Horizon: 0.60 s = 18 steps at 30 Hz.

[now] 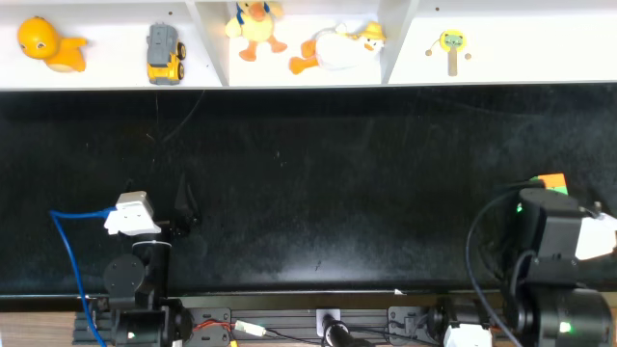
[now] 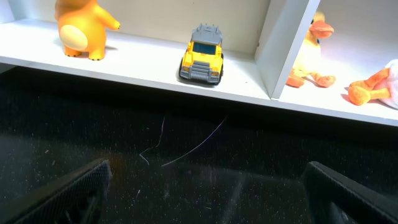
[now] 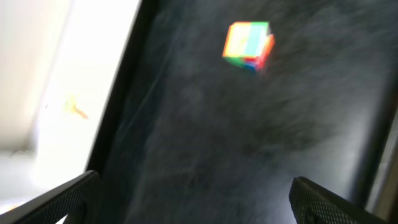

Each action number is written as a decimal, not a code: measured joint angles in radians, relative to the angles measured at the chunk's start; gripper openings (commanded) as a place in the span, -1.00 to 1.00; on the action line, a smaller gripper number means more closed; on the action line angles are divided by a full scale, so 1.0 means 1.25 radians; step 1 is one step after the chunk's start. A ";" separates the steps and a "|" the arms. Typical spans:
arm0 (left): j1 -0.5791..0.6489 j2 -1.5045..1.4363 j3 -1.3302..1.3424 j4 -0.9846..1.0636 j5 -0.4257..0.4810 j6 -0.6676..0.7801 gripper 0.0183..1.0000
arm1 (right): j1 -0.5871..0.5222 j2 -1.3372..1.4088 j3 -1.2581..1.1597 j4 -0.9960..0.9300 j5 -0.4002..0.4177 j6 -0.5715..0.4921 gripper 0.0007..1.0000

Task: Store Toys

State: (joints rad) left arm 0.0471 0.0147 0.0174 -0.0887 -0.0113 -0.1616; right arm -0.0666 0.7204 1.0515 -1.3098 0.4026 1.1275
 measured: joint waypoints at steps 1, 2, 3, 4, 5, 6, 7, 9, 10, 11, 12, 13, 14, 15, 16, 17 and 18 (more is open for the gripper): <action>0.000 0.000 0.000 0.000 0.000 0.000 1.00 | -0.027 0.011 0.000 0.001 0.004 -0.009 1.00; 0.000 0.000 0.000 0.000 0.000 0.000 1.00 | -0.059 0.026 0.000 0.003 0.005 -0.020 1.00; 0.000 0.000 0.000 0.000 0.000 0.000 1.00 | -0.096 0.045 0.000 0.007 0.005 -0.033 0.99; 0.000 0.000 0.000 0.000 0.000 0.000 1.00 | -0.134 0.068 0.000 0.013 0.003 -0.048 0.99; 0.000 0.000 0.000 0.000 0.000 0.000 1.00 | -0.171 0.094 0.000 0.022 -0.003 -0.065 1.00; 0.000 0.000 0.000 0.000 0.000 0.000 1.00 | -0.216 0.127 0.000 0.031 -0.016 -0.084 1.00; 0.000 0.000 0.000 0.000 0.000 0.000 1.00 | -0.256 0.159 0.000 0.044 -0.027 -0.103 1.00; 0.000 0.000 0.000 0.000 0.000 0.000 1.00 | -0.325 0.225 0.000 0.062 -0.048 -0.139 0.99; 0.000 0.000 0.000 0.000 0.000 0.000 1.00 | -0.353 0.255 0.000 0.074 -0.057 -0.159 1.00; 0.000 0.000 0.000 0.000 0.000 0.000 1.00 | -0.378 0.282 0.000 0.088 -0.063 -0.180 0.99; 0.000 0.000 0.000 0.000 0.000 0.000 1.00 | -0.399 0.307 0.000 0.104 -0.069 -0.204 0.99; 0.000 0.000 0.000 0.000 0.000 0.000 1.00 | -0.416 0.330 0.000 0.121 -0.074 -0.224 1.00; 0.000 0.000 0.000 0.000 0.000 0.000 1.00 | -0.431 0.353 0.000 0.137 -0.078 -0.248 0.99; 0.000 0.000 0.000 0.000 0.000 0.000 1.00 | -0.442 0.372 0.000 0.150 -0.083 -0.265 0.99; 0.000 0.000 0.000 0.000 0.000 0.000 0.99 | -0.449 0.390 0.000 0.163 -0.087 -0.280 1.00; 0.000 0.000 0.000 0.000 0.000 0.000 1.00 | -0.453 0.406 0.000 0.177 -0.090 -0.295 1.00; 0.000 0.000 0.000 0.000 0.000 0.000 1.00 | -0.455 0.421 0.000 0.194 -0.094 -0.308 0.99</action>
State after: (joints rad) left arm 0.0471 0.0147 0.0174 -0.0887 -0.0116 -0.1616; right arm -0.6353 1.2469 1.0515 -1.0668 0.2848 0.7425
